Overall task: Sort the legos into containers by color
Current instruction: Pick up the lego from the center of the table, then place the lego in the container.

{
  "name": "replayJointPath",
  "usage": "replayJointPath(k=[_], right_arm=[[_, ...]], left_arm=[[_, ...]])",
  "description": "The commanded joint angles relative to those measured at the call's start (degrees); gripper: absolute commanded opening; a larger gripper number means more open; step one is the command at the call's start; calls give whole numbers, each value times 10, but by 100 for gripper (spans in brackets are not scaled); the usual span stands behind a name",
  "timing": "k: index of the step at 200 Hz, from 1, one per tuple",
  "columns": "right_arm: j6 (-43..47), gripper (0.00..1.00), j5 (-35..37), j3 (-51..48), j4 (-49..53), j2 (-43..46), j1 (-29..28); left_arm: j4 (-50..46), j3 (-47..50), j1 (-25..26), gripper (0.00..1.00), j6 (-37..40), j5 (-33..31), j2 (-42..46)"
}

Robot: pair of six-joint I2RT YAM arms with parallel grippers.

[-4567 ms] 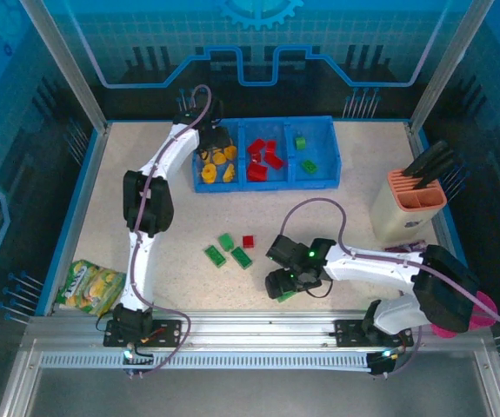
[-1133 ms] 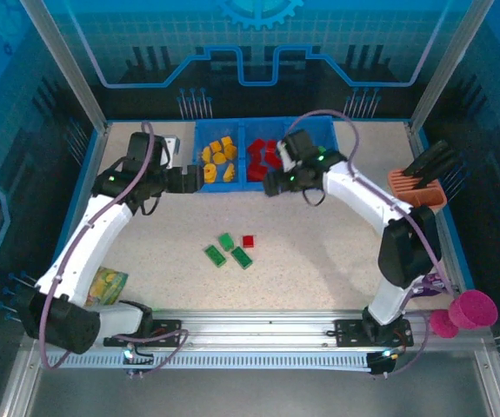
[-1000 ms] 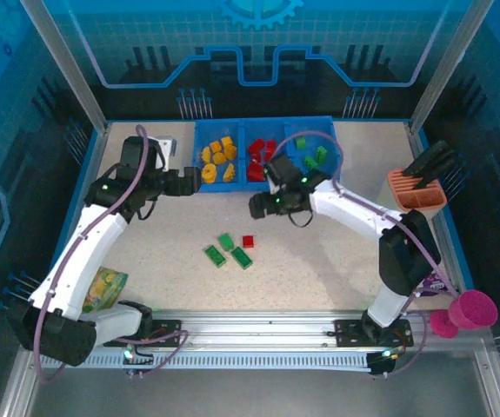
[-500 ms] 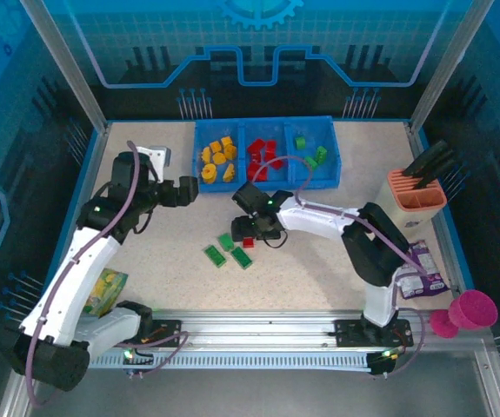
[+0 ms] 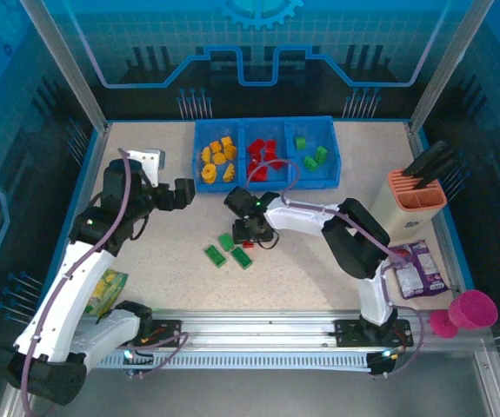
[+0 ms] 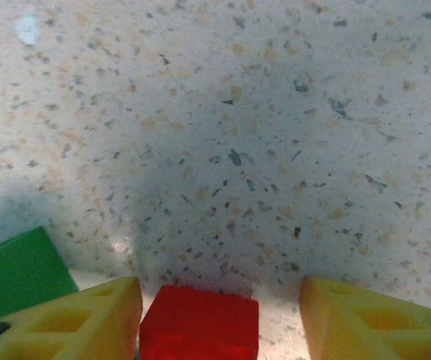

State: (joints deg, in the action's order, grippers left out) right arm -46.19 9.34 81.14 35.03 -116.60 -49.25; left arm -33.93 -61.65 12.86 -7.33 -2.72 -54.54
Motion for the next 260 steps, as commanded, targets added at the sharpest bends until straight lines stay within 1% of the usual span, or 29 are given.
replayJointPath(k=[1,27,50,82,107,125,156,182,202,231,260], right_arm=[[0,51,3,16,21,-28,-13],[9,35,16,10,30,-27,-13],[26,29,32,-7,38,-3,-9],[58,28,53,-48,55,60,-1],[108,28,103,-58,82,118,8],[158,29,123,-44,90,146,29],[254,30,129,-12,64,161,77],[323,31,122,38,32,135,122],[369,31,113,97,5,95,155],[407,31,84,231,-15,6,197],[423,31,60,387,16,-106,219]], left_arm=[[15,8,-5,100,9,-14,9],[14,9,-5,99,13,-22,8],[13,7,-5,99,18,-32,1],[17,5,-5,99,22,-34,-16],[18,-1,-5,99,25,-23,-30],[24,-1,-5,99,34,-19,-37],[51,19,-5,99,43,-47,-33],[70,35,-5,99,57,-42,-28],[67,32,-5,99,63,-45,-36],[58,21,-5,99,69,-48,-51],[59,22,-6,99,72,-54,-50]])
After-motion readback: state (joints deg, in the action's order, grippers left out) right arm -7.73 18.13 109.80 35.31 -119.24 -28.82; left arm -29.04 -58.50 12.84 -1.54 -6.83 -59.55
